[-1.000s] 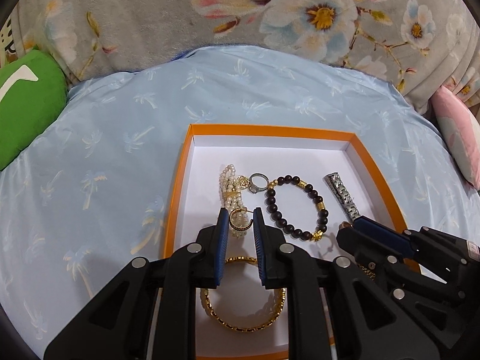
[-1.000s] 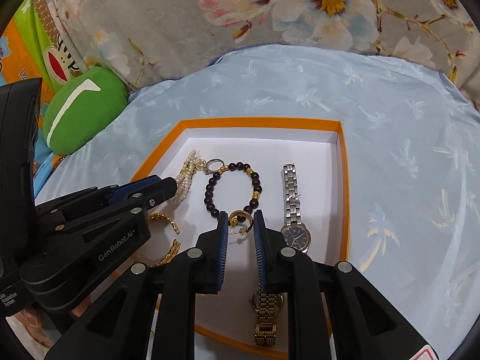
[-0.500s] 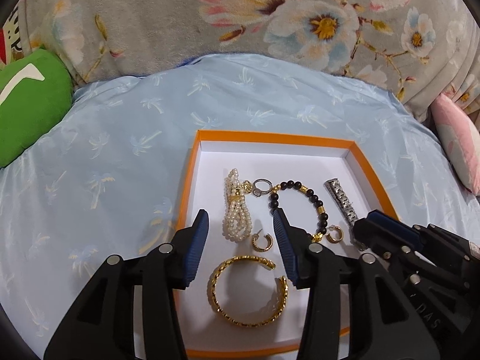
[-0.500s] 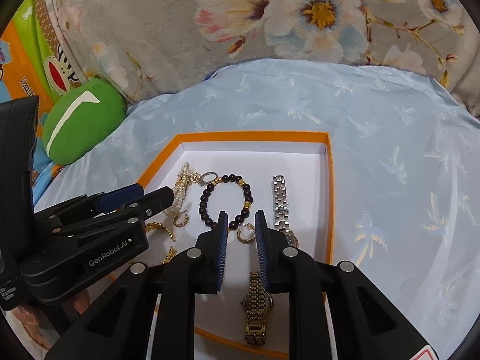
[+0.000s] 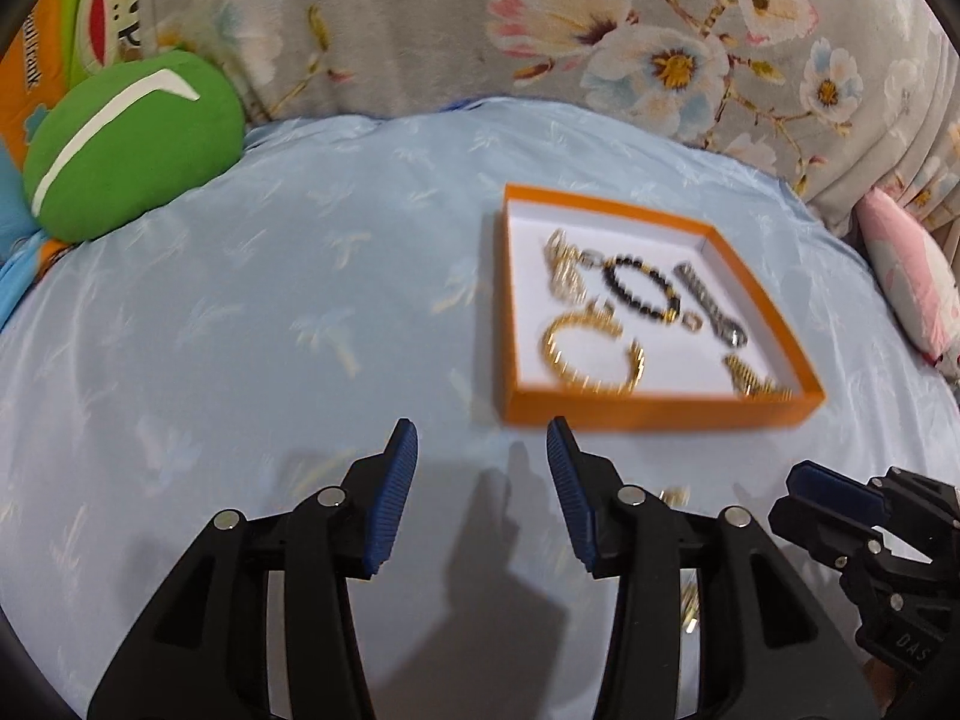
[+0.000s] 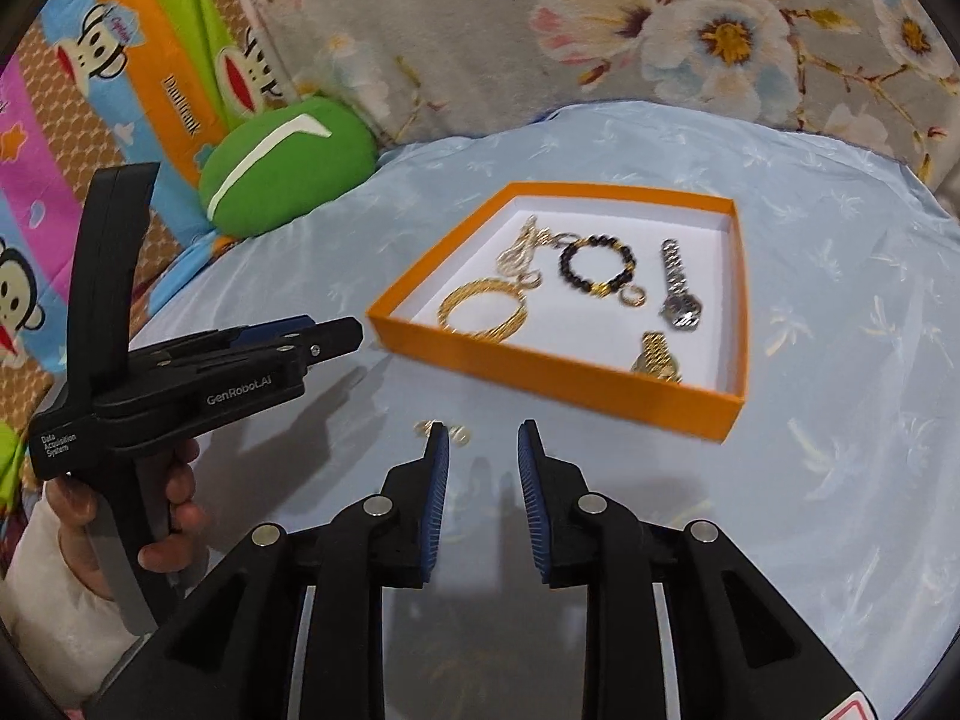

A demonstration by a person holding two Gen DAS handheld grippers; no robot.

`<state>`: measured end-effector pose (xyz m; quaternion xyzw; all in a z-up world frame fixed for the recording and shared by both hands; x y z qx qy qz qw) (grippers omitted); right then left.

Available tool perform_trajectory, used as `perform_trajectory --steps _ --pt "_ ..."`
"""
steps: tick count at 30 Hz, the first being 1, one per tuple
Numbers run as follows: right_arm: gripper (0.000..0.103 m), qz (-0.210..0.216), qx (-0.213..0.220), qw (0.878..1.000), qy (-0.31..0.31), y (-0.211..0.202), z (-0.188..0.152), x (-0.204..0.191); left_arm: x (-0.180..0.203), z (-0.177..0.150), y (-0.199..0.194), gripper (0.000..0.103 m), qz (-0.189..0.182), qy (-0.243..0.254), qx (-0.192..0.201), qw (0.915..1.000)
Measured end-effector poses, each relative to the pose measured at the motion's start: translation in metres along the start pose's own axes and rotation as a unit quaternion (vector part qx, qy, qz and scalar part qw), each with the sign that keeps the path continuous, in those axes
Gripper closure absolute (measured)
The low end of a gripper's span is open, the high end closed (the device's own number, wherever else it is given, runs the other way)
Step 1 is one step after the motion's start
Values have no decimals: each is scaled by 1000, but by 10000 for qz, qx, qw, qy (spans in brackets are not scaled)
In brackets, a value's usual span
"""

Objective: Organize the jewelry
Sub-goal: 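Move the right tool to the gold drop earring and grasp it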

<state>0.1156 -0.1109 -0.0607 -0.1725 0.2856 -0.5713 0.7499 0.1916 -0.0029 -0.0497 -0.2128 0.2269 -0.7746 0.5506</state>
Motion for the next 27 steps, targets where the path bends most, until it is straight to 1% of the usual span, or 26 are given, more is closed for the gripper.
perform_trajectory --steps 2,4,5,7,11,13,15,16,17,19,24,27 --pt "79 39 -108 9999 -52 3 -7 -11 -4 -14 -7 59 30 4 -114 9999" --pt "79 65 -238 9996 -106 8 -12 -19 -8 -22 -13 59 -27 -86 -198 9998" --pt "79 36 -281 9995 -113 10 -13 -21 -10 -24 -17 59 -36 -128 -173 9998" --pt "79 47 -350 9994 -68 15 -14 -23 -12 -27 -22 52 15 -128 -130 9998" --pt "79 1 -562 9984 21 26 -17 -20 -11 -28 -24 51 -10 -88 -122 9999" --pt "79 6 -573 9984 21 28 -16 -20 -10 -28 -23 51 -24 -84 -142 9999" --pt "81 -7 -575 9983 15 28 -17 -20 -10 -28 -22 51 -38 -100 -143 9998" --pt "85 -2 -576 9983 22 27 -17 -20 -10 -28 -22 51 -42 -103 -149 9998" --pt "93 1 -586 9983 37 27 -18 -20 -9 -28 -22 51 -55 -103 -160 9998" --pt "98 -11 -593 9982 78 27 -18 -18 -8 -29 -21 51 -70 -83 -174 9998" --pt "99 -122 -443 9988 154 16 -19 -13 -2 -30 -22 51 -149 23 -178 9997" --pt "99 -256 -367 9985 307 6 -21 -1 9 -31 -21 51 -328 77 -237 9992"
Point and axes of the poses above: each gripper's, at about its wrist camera, not at the fingertips, and y roughly the way its jaws point, x to its right, z to its top, the point moved 8 cm from there along y, roughly the way its jaws point, and after that the axes turned 7 degrees about x, right-handed, at the moved point
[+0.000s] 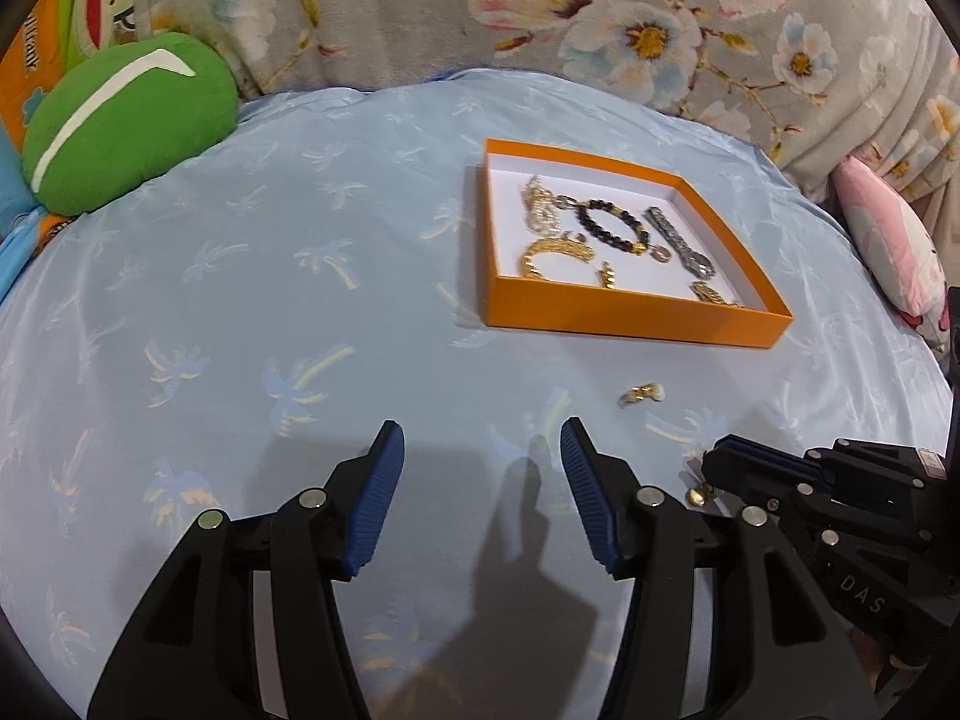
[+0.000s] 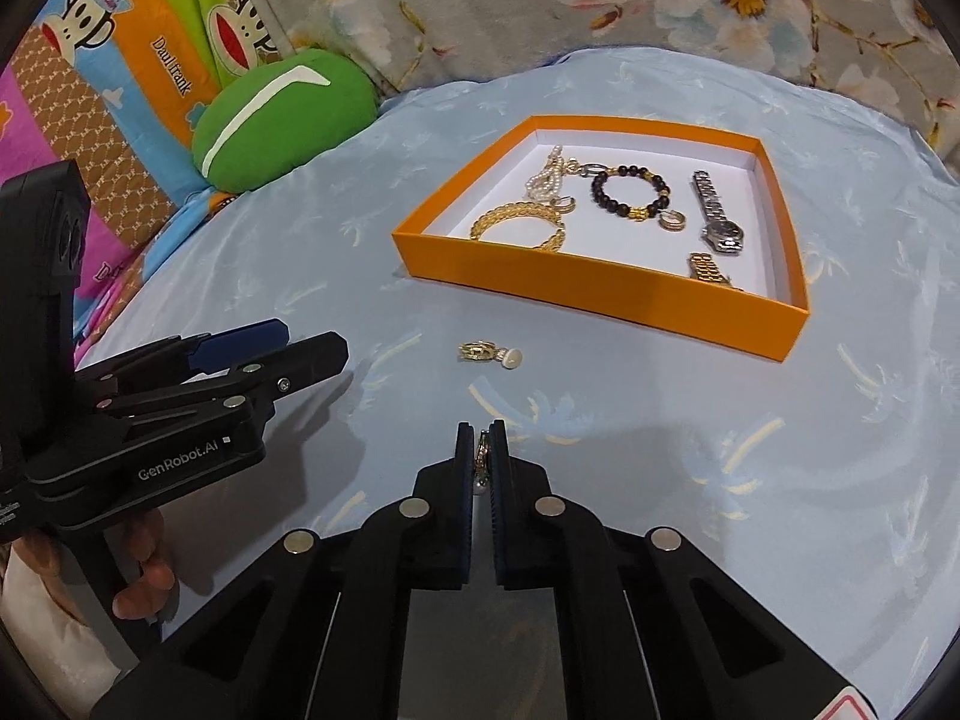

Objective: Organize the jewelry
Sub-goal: 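Move the right tool to the gold drop earring and grasp it, then grasp the other gold drop earring with the left tool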

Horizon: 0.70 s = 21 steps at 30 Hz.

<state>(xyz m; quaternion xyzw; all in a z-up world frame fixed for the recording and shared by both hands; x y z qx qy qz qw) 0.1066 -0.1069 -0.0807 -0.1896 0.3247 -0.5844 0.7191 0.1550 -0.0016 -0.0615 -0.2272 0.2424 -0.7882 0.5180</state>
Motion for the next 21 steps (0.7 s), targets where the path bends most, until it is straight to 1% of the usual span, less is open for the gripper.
perform_trajectory --steps 3,7,9,11,16,18,21 --pt "99 -134 59 9998 155 -8 -2 15 16 1 5 51 -182 137 -81 9997" --pt "99 -226 106 9990 376 -16 -4 32 44 4 19 51 -241 523 -136 9982" --pt "99 -251 122 9987 438 -18 -5 37 53 6 25 51 -344 574 -183 9976" --pt "99 -235 130 9984 495 -19 -5 41 60 7 31 51 -360 646 -243 9970" --pt "99 -199 131 9984 505 -18 -5 41 64 9 39 69 -419 645 -331 9965" --pt "99 -193 133 9983 529 -18 -5 41 65 8 39 72 -437 659 -337 9963" --pt "99 -194 129 9983 534 -17 -5 40 66 8 39 83 -507 672 -347 9958"
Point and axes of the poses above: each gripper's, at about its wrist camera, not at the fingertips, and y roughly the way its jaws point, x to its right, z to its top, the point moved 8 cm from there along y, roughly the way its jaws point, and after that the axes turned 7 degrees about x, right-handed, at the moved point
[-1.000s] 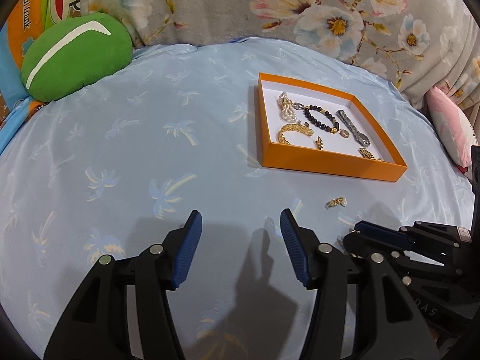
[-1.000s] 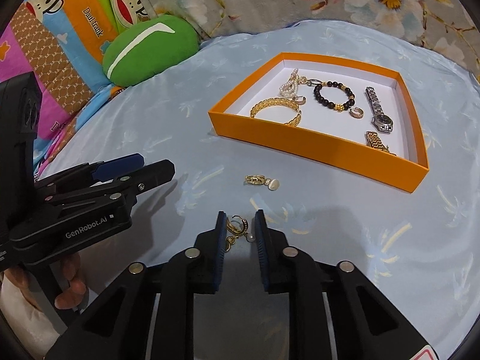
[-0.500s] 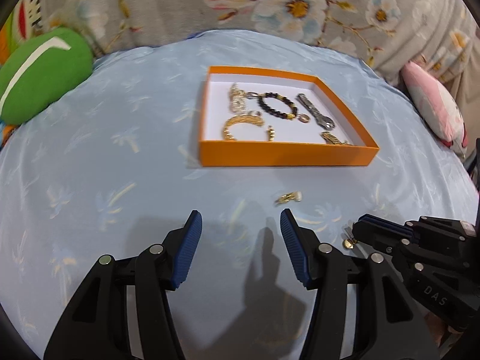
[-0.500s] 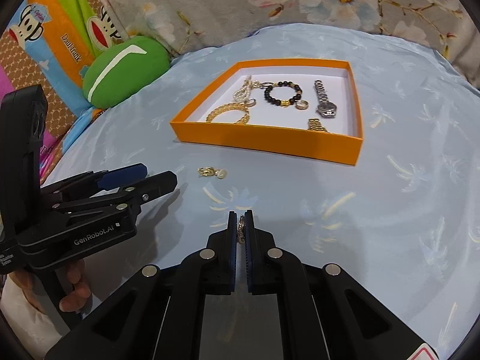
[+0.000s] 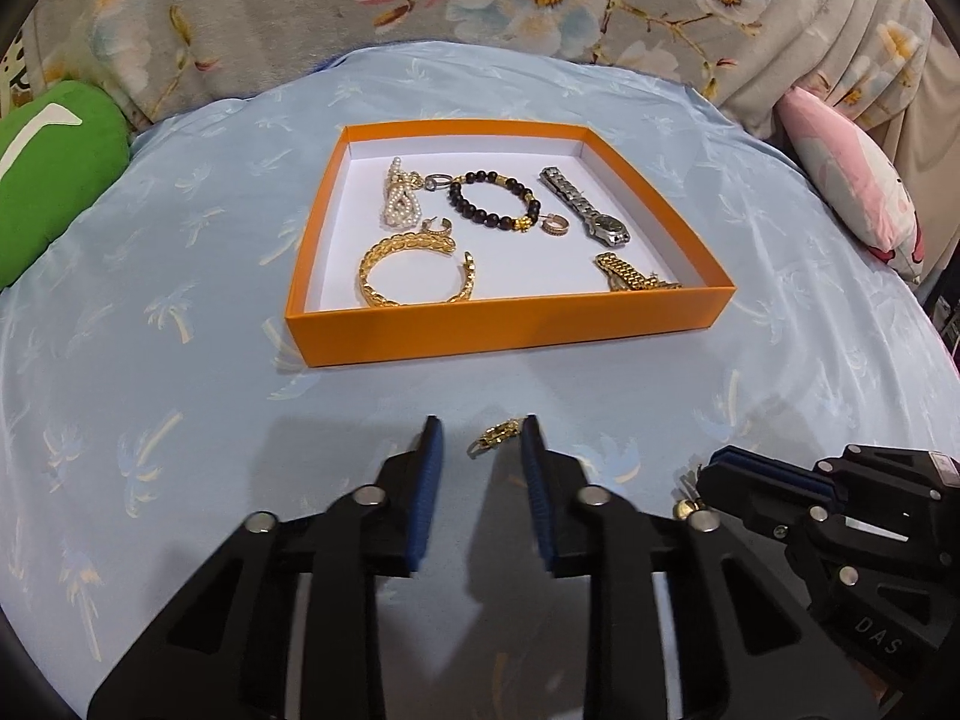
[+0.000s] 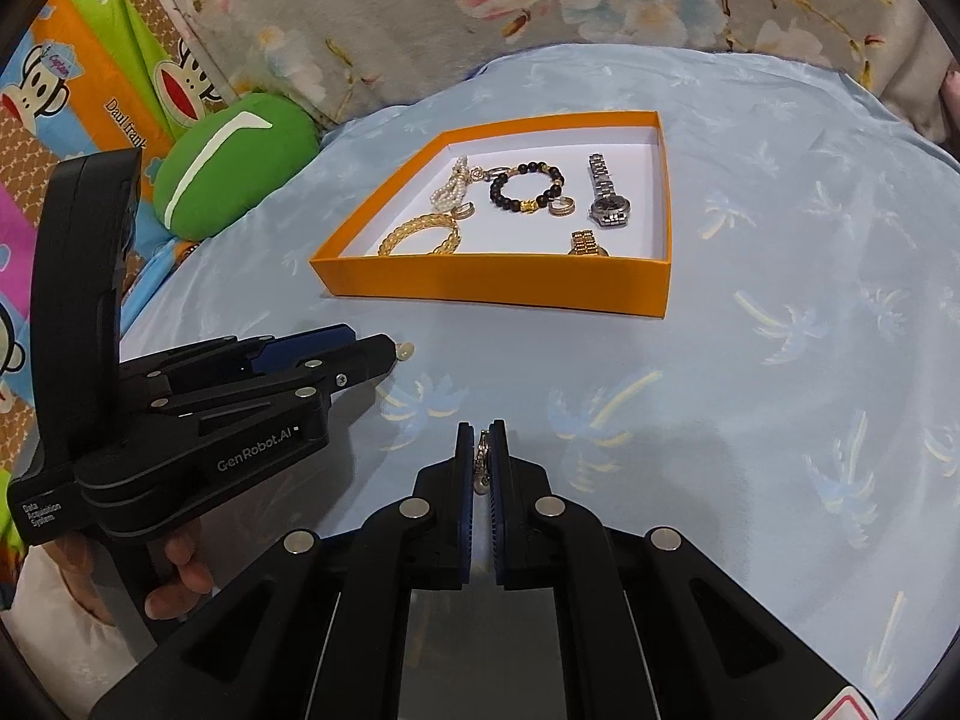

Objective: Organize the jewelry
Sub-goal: 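Grasp the other gold drop earring with the left tool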

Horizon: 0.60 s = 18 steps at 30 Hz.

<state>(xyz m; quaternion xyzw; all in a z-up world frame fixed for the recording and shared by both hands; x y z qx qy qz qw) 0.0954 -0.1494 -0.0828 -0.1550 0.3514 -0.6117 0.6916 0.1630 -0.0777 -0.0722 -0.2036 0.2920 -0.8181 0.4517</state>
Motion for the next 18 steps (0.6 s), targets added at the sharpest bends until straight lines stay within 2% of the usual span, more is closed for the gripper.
perform_trajectory --steps 3,13,18 --pt "99 -3 3 10000 17 0 0 0 2 -1 -1 89 -51 12 -9 10000" --pt "99 -8 86 9999 71 -3 2 2 10 -3 -8 90 -127 55 53 9999" --pt "99 10 260 9996 94 -10 14 2 12 4 -20 90 -157 2 176 9997"
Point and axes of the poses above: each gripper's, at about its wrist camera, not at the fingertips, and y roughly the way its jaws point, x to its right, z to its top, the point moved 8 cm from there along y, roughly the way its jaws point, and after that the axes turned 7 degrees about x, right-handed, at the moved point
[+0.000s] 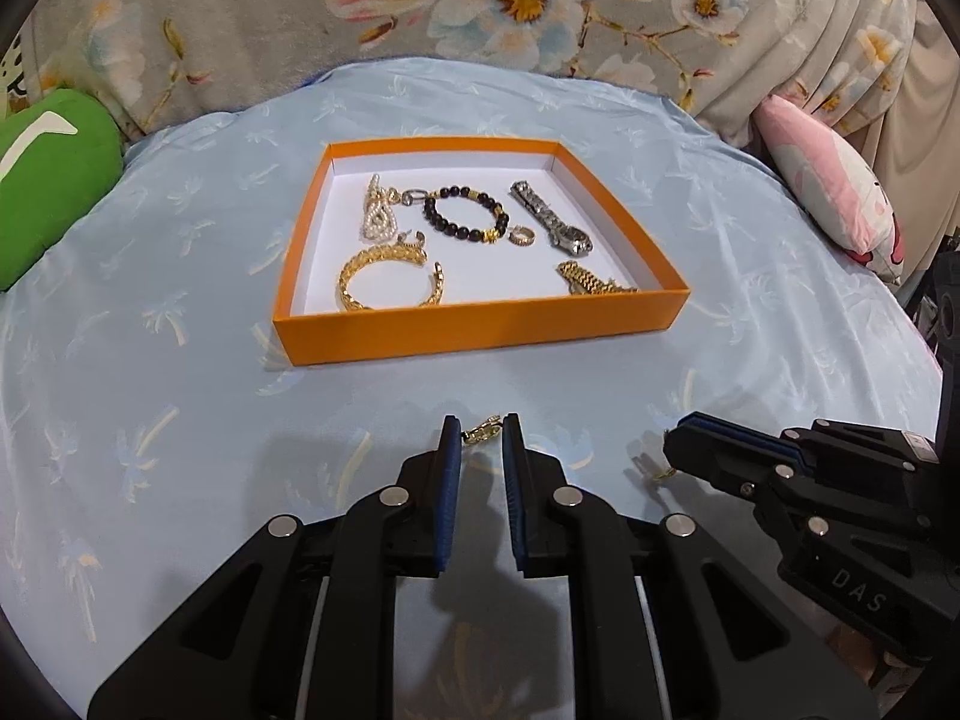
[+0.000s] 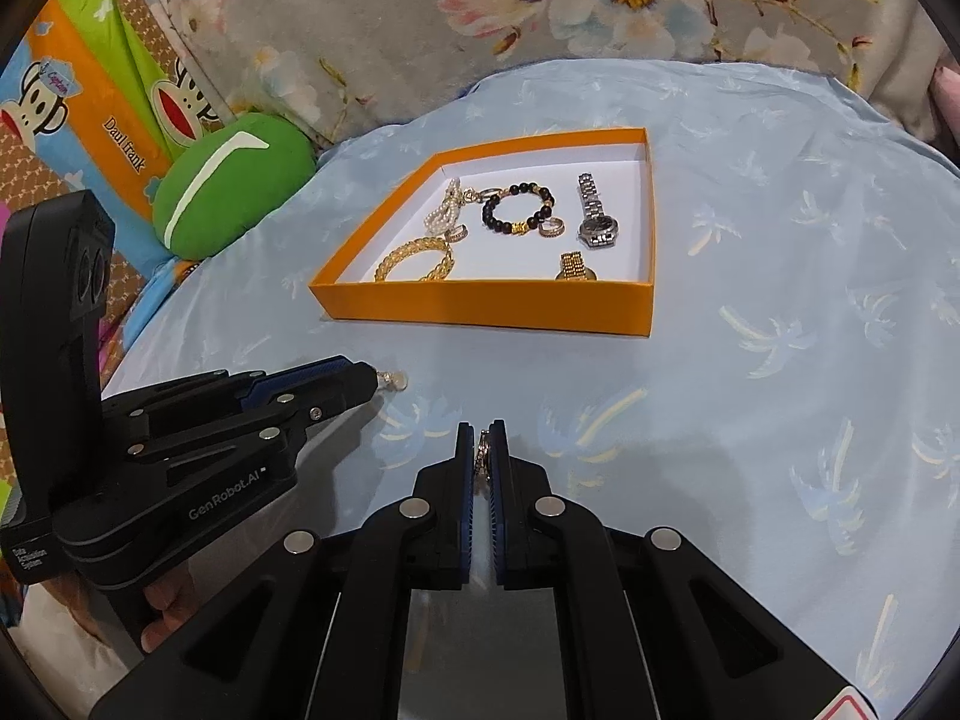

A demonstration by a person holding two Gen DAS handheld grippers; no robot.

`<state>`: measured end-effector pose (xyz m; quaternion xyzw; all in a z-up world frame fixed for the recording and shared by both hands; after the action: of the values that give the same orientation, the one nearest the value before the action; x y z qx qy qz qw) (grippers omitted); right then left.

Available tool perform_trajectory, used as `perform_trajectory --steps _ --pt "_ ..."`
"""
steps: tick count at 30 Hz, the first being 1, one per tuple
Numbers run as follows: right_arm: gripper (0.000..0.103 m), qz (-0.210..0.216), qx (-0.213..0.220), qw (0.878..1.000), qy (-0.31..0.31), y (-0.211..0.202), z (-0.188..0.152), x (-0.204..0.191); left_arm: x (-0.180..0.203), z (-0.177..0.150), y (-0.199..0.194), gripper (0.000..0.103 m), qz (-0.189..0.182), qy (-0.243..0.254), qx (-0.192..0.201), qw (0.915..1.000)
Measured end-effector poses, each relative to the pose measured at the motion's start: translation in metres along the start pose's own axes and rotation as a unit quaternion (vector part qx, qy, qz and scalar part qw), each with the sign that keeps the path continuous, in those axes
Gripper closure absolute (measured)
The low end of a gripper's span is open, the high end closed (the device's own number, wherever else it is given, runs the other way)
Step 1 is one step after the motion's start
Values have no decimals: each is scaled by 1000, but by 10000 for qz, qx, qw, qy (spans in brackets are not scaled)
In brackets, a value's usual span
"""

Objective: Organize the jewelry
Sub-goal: 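Grasp the other gold drop earring with the left tool, then lower both drop earrings into the orange box and open both tools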

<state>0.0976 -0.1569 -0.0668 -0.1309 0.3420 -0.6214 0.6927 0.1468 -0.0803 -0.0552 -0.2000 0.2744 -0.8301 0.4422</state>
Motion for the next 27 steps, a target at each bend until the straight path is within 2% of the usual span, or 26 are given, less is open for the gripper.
perform_trajectory --steps 4,9,18,22,27 --pt "99 -54 237 9996 -158 -6 27 -1 1 18 -10 90 -23 4 175 9998" --pt "99 -94 530 9982 -283 0 72 1 -4 59 -10 90 114 57 498 9987" --pt "99 -138 665 9977 -3 50 130 23 -30 120 33 90 330 -186 732 9966" --pt "99 -163 625 9979 70 73 140 30 -41 127 58 90 373 -340 668 9965" --pt "99 -254 469 9986 -5 99 139 36 -50 121 86 90 416 -387 476 9972"
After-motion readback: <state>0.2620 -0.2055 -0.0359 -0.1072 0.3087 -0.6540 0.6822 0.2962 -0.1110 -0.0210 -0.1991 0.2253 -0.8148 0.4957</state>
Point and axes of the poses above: each gripper's, at about its wrist camera, not at the fingertips, and y roughly the way its jaws point, x to its right, z to its top, the point moved 8 cm from there along y, roughly the way its jaws point, and after that the axes turned 7 degrees about x, right-handed, at the moved point
